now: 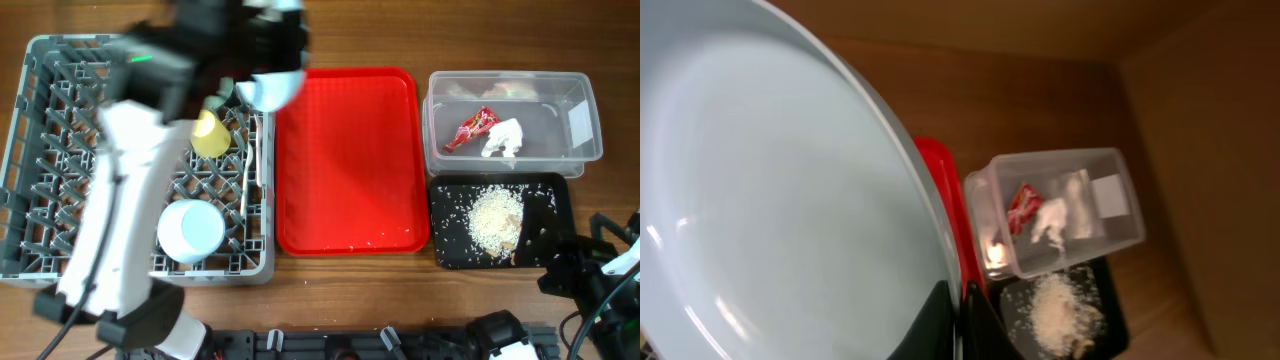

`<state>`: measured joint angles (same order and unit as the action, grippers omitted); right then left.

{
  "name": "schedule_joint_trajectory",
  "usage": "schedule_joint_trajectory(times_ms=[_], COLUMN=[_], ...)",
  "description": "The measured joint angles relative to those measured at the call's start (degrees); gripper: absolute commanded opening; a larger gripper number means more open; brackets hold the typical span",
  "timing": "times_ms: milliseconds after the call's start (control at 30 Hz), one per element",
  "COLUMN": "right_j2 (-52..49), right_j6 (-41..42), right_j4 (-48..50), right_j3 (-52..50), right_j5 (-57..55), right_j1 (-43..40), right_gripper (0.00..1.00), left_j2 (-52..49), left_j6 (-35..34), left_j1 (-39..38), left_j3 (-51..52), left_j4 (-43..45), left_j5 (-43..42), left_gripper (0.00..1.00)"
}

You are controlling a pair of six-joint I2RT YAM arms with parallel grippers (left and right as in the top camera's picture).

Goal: Sort waste into correct bins and load items into the dishwasher rack
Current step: 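Lift the plate and carry it to the rack's right side, then stand the plate upright in the rack slots and release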

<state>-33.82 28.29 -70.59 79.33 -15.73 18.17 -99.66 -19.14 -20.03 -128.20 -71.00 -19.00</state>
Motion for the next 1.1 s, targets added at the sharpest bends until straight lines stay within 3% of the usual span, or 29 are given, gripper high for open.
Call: schedule_joint_trajectory(times_ms=[133, 267, 367, 633, 1100], right_j2=[0.0, 0.0, 0.0, 0.0, 0.0], right_j6=[0.0, 0.0, 0.0, 0.0, 0.0], right_j4=[0.0, 0.0, 0.0, 0.0, 0.0], right_j3=[0.0, 0.0, 0.0, 0.0, 0.0], right_j5=[0.0, 0.0, 0.0, 0.0, 0.0], right_j1=[0.0, 0.0, 0.0, 0.0, 0.0], right_gripper=[1.00, 1.00, 1.00, 1.00, 1.00], left_j2=[-3.8, -15.3, -19.8, -27.7, -31.4], left_j6=[4.7, 12.8, 16.8, 19.0, 19.1], left_j1=[11.0, 21.8, 25.8, 26.8, 26.8], left_j3=[0.3, 1.5, 1.6, 1.6, 1.6], left_j4=[-4.1, -7.0, -7.0, -3.5, 3.0], left_j5=[-16.2, -36.3, -43.0, -46.8, -45.9], left_gripper=[0.04, 0.04, 0.04, 0.04, 0.04])
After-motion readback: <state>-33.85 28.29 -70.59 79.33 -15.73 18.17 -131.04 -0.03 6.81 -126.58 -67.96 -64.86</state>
